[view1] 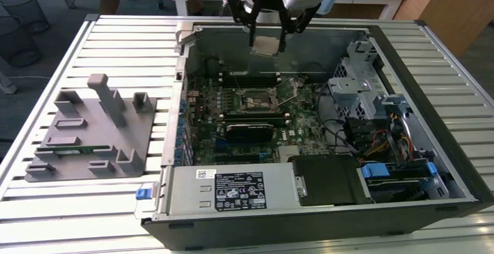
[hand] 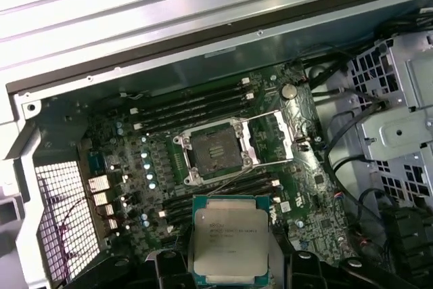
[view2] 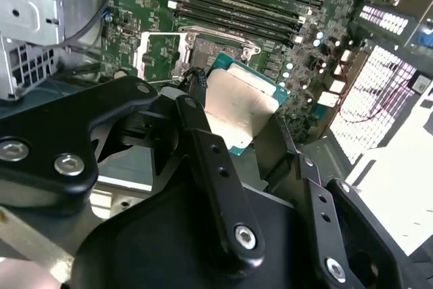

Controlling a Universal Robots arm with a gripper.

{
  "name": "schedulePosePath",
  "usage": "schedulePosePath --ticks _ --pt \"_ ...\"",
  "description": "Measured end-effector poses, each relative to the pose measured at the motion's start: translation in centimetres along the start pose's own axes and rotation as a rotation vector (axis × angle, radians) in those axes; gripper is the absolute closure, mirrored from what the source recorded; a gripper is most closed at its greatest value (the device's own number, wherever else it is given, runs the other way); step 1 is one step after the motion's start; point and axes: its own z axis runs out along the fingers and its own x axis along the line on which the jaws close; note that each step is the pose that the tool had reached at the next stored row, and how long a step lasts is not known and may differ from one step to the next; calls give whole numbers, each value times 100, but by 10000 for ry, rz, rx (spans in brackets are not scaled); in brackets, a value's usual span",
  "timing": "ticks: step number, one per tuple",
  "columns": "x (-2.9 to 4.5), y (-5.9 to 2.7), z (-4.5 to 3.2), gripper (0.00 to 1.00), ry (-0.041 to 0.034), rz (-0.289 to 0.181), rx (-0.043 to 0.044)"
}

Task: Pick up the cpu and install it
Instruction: 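Place the cpu into insertion slot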

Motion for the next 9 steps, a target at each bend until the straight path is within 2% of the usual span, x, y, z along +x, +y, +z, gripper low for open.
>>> schedulePosePath --ticks 9 --pt "0 0 13 47 -74 1200 56"
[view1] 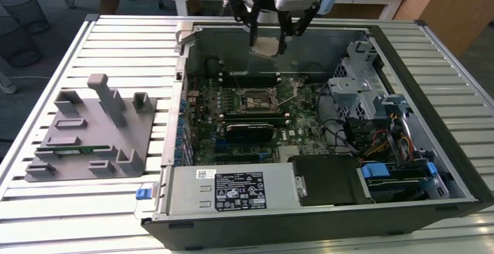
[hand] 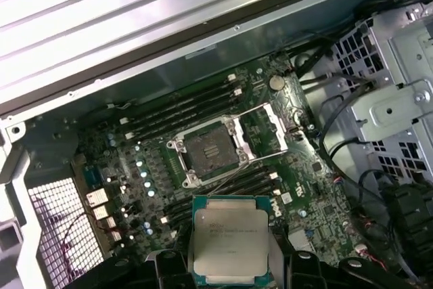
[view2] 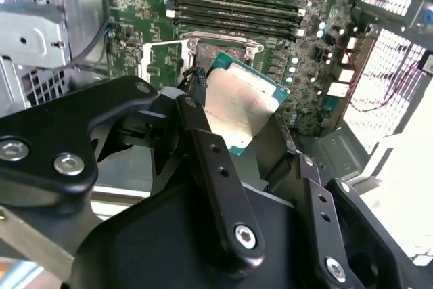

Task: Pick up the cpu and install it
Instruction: 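Place the cpu into insertion slot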

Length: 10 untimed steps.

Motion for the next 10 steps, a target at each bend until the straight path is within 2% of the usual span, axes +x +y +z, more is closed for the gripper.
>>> schedulePosePath --ticks 10 --pt "0 -1 20 47 -87 1293 75"
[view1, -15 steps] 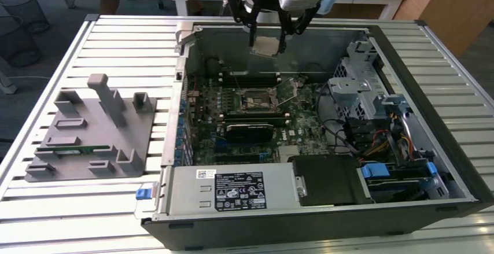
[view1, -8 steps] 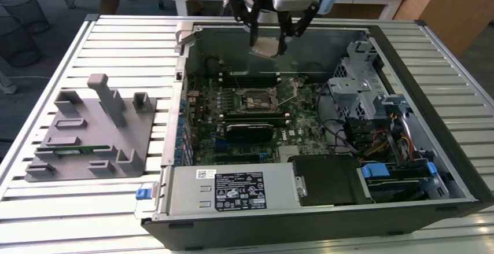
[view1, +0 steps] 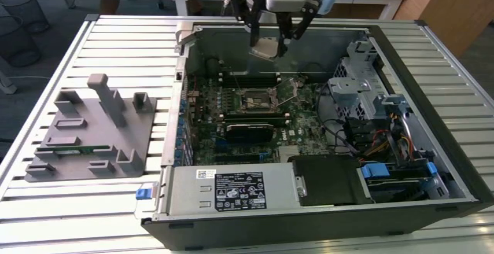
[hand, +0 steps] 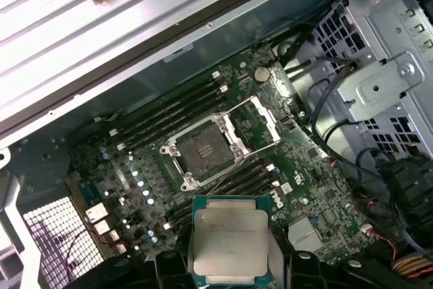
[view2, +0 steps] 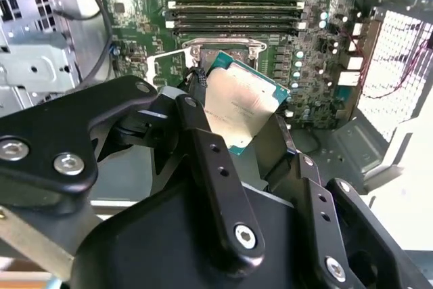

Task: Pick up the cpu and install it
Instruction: 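Place the cpu into insertion slot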

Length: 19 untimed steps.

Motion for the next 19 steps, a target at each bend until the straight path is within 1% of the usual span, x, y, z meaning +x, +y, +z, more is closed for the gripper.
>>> schedulePosePath --ticks 9,19 --pt "1 0 16 47 -90 1206 87" --pt "1 0 33 47 -163 2567 142"
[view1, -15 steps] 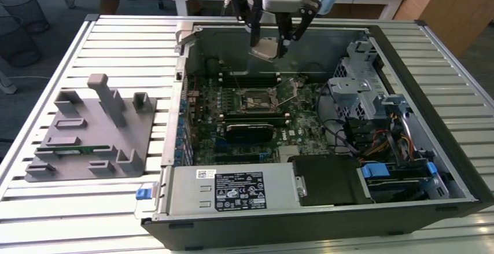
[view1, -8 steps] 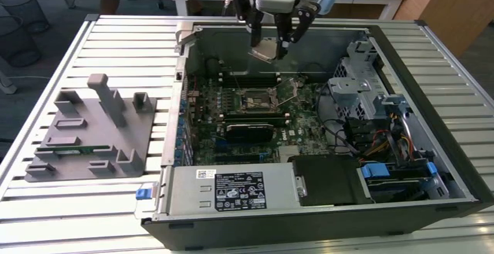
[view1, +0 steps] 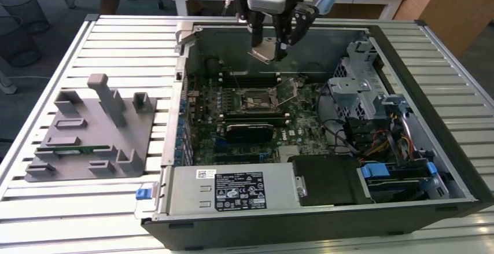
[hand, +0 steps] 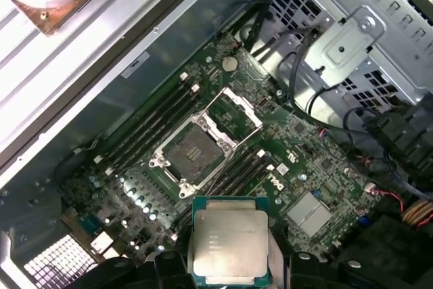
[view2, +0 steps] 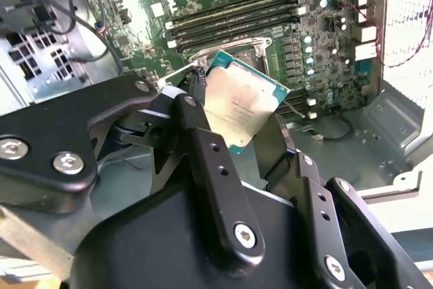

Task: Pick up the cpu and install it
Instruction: 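Place the cpu into insertion slot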

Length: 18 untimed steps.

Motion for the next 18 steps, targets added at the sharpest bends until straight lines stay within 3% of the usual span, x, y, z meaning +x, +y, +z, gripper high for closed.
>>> schedulePosePath --ticks 18 --pt "2 1 31 47 -101 2544 79"
